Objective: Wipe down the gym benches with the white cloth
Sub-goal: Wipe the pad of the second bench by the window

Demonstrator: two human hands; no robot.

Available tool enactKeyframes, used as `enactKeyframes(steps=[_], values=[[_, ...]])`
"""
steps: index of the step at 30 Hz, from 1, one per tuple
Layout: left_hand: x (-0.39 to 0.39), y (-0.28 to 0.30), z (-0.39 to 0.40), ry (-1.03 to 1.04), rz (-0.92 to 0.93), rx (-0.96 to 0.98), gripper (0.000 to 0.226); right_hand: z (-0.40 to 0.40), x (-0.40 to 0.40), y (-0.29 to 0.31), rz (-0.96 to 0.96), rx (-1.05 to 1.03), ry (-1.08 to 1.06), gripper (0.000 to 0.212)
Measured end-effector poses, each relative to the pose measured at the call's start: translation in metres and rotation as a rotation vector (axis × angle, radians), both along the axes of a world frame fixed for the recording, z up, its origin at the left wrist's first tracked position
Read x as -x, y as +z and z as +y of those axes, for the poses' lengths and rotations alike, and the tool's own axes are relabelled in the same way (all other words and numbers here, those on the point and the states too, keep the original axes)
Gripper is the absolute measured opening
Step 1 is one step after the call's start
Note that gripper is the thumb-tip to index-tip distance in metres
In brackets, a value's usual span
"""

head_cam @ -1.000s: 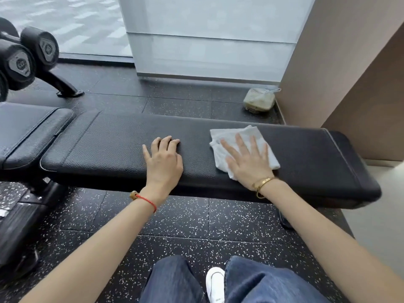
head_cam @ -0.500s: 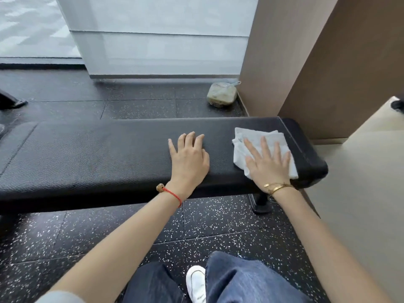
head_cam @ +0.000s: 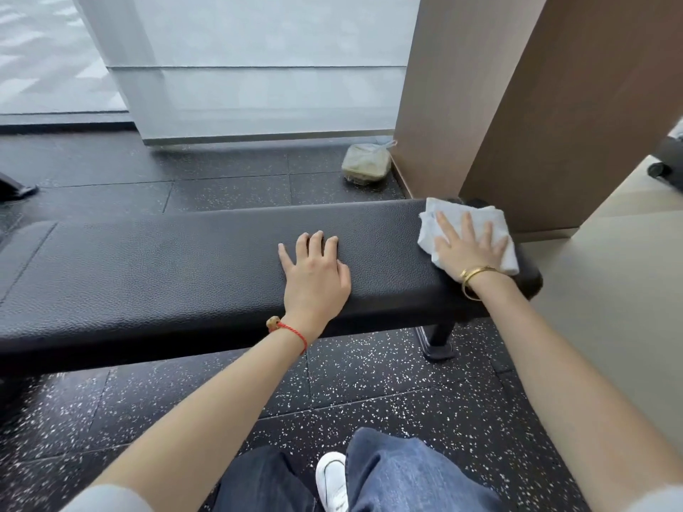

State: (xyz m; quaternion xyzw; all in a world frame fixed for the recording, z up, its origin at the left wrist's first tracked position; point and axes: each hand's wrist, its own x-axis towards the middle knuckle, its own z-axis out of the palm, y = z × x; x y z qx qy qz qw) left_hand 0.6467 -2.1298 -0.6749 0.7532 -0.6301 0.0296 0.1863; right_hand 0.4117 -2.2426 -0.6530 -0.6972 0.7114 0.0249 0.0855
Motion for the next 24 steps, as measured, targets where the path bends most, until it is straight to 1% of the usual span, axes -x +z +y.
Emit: enactKeyframes(steps=[3, 7, 10, 13, 17, 20, 24], values=[[0.001, 0.0, 0.0, -0.003, 0.012, 0.0, 0.048, 0.036, -0.013, -0.004, -0.001, 0.03, 0.112, 0.054], [-0.002, 0.004, 0.003, -0.026, 0.08, -0.017, 0.047, 0.085, -0.031, -0.001, 0.007, 0.058, 0.209, 0.06], [-0.007, 0.01, 0.008, -0.06, 0.133, -0.014, 0.043, 0.095, -0.035, 0.004, -0.001, 0.036, 0.211, 0.062], [-0.023, 0.015, 0.018, -0.078, 0.131, 0.027, 0.038, 0.088, -0.037, 0.006, -0.034, -0.005, 0.168, 0.055], [-0.058, 0.016, 0.035, -0.036, 0.061, 0.074, 0.042, 0.062, -0.044, 0.007, -0.033, -0.034, 0.109, 0.053], [-0.08, 0.017, 0.036, 0.028, 0.031, 0.043, 0.047, 0.039, -0.049, 0.01, -0.024, -0.065, 0.103, 0.054], [-0.095, 0.012, 0.032, 0.117, 0.025, -0.034, 0.05, 0.013, -0.059, 0.012, -0.012, -0.051, 0.143, 0.054]])
